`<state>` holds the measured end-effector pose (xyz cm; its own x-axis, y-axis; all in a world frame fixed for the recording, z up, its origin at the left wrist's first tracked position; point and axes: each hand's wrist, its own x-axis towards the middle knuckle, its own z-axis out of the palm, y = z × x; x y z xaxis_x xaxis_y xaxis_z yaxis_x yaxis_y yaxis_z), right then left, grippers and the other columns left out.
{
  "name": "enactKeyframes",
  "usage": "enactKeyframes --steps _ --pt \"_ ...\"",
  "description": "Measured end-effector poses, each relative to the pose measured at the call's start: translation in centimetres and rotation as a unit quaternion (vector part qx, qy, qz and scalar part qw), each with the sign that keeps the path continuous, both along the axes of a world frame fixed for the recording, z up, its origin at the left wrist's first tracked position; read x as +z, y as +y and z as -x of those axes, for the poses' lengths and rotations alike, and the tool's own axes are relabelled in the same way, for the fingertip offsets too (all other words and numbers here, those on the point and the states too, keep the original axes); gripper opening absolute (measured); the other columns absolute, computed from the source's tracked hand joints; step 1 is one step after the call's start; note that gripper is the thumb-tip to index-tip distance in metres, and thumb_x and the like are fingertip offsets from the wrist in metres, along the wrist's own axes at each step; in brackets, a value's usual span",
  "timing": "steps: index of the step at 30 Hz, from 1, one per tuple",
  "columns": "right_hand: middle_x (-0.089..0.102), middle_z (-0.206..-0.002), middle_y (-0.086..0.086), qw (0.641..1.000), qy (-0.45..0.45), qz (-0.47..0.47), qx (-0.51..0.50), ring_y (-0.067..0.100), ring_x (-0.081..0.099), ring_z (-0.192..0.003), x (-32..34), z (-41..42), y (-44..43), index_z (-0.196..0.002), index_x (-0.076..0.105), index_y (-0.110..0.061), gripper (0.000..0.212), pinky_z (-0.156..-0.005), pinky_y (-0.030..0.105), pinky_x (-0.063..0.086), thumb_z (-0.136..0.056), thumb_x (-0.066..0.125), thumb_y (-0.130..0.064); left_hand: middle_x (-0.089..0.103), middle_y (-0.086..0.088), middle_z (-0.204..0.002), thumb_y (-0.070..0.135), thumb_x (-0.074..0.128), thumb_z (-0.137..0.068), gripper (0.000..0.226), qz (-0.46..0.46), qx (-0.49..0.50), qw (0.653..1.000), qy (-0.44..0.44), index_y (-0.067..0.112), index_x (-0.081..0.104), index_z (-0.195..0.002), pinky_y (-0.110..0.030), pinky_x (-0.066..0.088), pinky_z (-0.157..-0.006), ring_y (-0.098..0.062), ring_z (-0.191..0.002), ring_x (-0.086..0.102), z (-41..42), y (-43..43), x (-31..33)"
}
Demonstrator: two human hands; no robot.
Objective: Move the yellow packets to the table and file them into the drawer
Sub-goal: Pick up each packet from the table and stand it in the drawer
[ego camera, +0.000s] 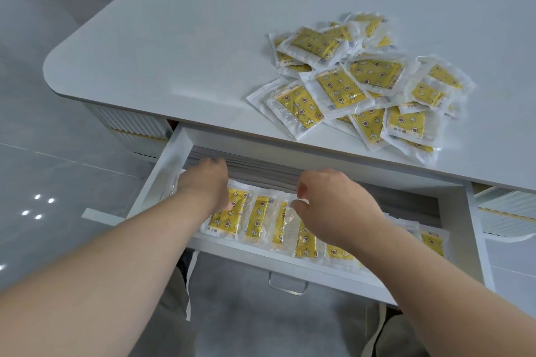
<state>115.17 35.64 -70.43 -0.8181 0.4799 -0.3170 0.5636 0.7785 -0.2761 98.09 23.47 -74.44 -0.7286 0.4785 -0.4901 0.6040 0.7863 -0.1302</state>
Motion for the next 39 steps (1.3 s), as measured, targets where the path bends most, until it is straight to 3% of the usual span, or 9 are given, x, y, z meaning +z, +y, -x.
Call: enactKeyframes --steps 4,7,11,13,17,26,30,33,39 --pt "0.061 -0.099 -0.007 0.999 0.023 -0.006 -0.025 0.017 0.061 -0.087 1.4 -0.1 0.5 -0.099 0.059 -0.026 0.012 -0.074 0.039 0.058 -0.099 0.052 -0.036 0.061 -0.004 -0.115 0.047 0.082 -0.078 0.064 -0.002 -0.004 0.998 -0.059 0.015 0.058 -0.127 -0.033 0.050 -0.076 -0.026 -0.101 0.063 -1.8 2.3 5.0" --pt "0.059 -0.096 -0.008 0.997 0.052 -0.009 -0.050 0.014 0.060 -0.083 2.6 -0.1 0.9 -0.099 0.059 -0.027 0.011 -0.072 0.037 0.057 -0.097 0.053 -0.036 0.062 0.003 -0.103 0.051 0.078 -0.080 0.048 -0.145 0.004 0.985 -0.097 0.020 0.061 -0.113 -0.034 0.053 -0.081 -0.021 -0.095 0.062 -3.0 2.8 8.8" --pt "0.059 -0.102 -0.007 0.971 0.152 0.084 -0.165 0.012 0.063 -0.081 3.7 0.4 2.1 -0.116 0.055 -0.029 0.023 -0.068 0.033 0.055 -0.094 0.062 -0.032 0.063 0.002 -0.097 0.040 0.071 -0.090 0.030 -0.278 -0.013 0.961 -0.015 0.018 0.063 -0.108 -0.038 0.056 -0.078 -0.021 -0.088 0.063 -4.7 2.1 10.4" --pt "0.063 -0.111 -0.007 0.916 0.227 0.186 -0.273 0.013 0.066 -0.087 4.0 1.0 2.8 -0.122 0.058 -0.028 0.031 -0.069 0.033 0.055 -0.093 0.067 -0.027 0.063 0.002 -0.098 0.035 0.067 -0.093 0.023 -0.315 -0.024 0.949 0.000 0.020 0.062 -0.110 -0.041 0.057 -0.079 -0.022 -0.088 0.062 -4.9 2.6 10.3" --pt "0.073 -0.104 -0.001 0.715 0.337 0.402 -0.463 0.017 0.076 -0.083 4.2 1.8 4.0 -0.115 0.069 -0.022 0.025 -0.051 0.028 0.050 -0.094 0.066 -0.009 0.063 0.004 -0.110 0.029 0.064 -0.095 0.032 -0.365 0.008 0.926 -0.092 0.030 0.058 -0.126 -0.031 0.052 -0.070 -0.019 -0.092 0.062 -4.6 3.7 10.0" --pt "0.072 -0.111 0.004 0.570 0.371 0.531 -0.506 0.021 0.078 -0.078 3.9 2.9 4.8 -0.114 0.066 -0.010 0.018 -0.046 0.024 0.027 -0.097 0.059 -0.007 0.060 0.002 -0.124 0.023 0.062 -0.096 0.045 -0.355 0.003 0.927 -0.118 0.032 0.052 -0.139 -0.032 0.055 -0.081 -0.019 -0.101 0.061 -4.7 4.6 8.5" --pt "0.073 -0.104 0.000 0.576 0.394 0.501 -0.512 0.013 0.070 -0.068 4.1 3.2 5.0 -0.115 0.071 -0.013 0.020 -0.044 0.022 0.036 -0.095 0.068 -0.012 0.048 -0.001 -0.136 0.022 0.065 -0.095 0.046 -0.366 -0.020 0.928 -0.062 0.025 0.052 -0.139 -0.033 0.051 -0.085 -0.023 -0.108 0.060 -4.6 4.9 8.0" --pt "0.076 -0.092 -0.005 0.609 0.436 0.416 -0.516 0.011 0.071 -0.076 4.4 2.8 5.0 -0.104 0.076 -0.021 0.018 -0.060 0.024 0.048 -0.087 0.080 -0.020 0.045 0.001 -0.139 0.019 0.064 -0.095 0.036 -0.376 -0.054 0.925 -0.018 0.018 0.057 -0.131 -0.039 0.053 -0.086 -0.024 -0.103 0.062 -4.5 5.3 7.6" --pt "0.078 -0.094 0.009 0.546 0.487 0.409 -0.545 0.018 0.078 -0.081 4.8 1.8 4.8 -0.099 0.071 -0.010 0.028 -0.076 0.030 0.063 -0.077 0.087 -0.006 0.021 0.004 -0.165 0.032 0.064 -0.096 0.050 -0.345 -0.150 0.926 -0.001 0.018 0.047 -0.141 -0.042 0.056 -0.085 -0.028 -0.112 0.064 -4.8 7.0 6.5"
